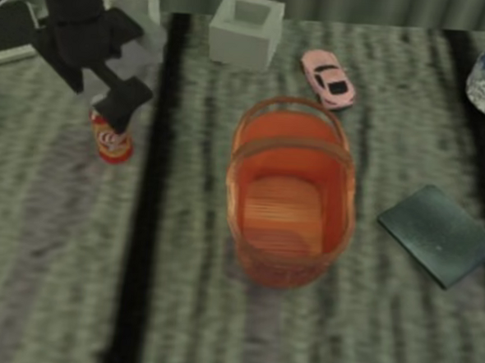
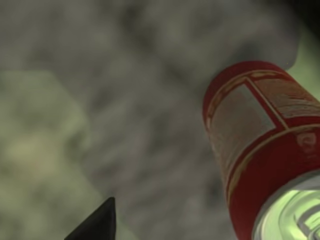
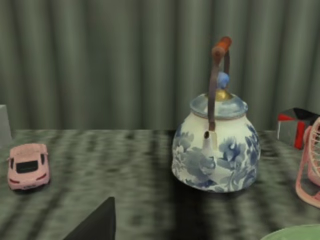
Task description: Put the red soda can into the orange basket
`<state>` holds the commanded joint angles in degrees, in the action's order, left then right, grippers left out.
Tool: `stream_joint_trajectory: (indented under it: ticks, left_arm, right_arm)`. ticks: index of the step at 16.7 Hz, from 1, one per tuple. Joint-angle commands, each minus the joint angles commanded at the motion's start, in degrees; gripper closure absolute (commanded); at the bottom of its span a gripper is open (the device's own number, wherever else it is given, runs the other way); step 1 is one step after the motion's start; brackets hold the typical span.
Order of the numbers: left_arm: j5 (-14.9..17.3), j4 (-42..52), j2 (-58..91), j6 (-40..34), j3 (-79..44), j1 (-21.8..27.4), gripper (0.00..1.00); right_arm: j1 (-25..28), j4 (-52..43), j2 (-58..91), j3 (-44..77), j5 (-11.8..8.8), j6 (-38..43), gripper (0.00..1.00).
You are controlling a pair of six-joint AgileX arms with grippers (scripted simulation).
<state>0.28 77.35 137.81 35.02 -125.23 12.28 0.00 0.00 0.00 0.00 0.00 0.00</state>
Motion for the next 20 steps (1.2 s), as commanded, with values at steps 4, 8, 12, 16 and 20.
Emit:
stream_joint_trajectory:
  ticks: [4, 8, 12, 16, 20]
  left_arm:
    - [0.0, -7.5, 0.4, 0.0, 7.0, 0.0, 0.0]
    - [0.0, -8.4, 0.5, 0.0, 7.8, 0.0, 0.0]
    - [0.0, -8.4, 0.5, 0.0, 7.8, 0.0, 0.23]
    - [0.0, -8.4, 0.5, 0.0, 7.8, 0.0, 0.53]
    - [0.0, -8.4, 0.5, 0.0, 7.8, 0.0, 0.83]
  right_arm:
    - [0.0, 0.0, 0.0, 0.0, 0.0, 0.0, 0.0]
    - [0.0, 0.0, 0.0, 0.0, 0.0, 0.0, 0.0]
    - [0.0, 0.0, 0.0, 0.0, 0.0, 0.0, 0.0]
    - [0.0, 0.0, 0.0, 0.0, 0.0, 0.0, 0.0]
    - [0.0, 0.0, 0.0, 0.0, 0.0, 0.0, 0.0]
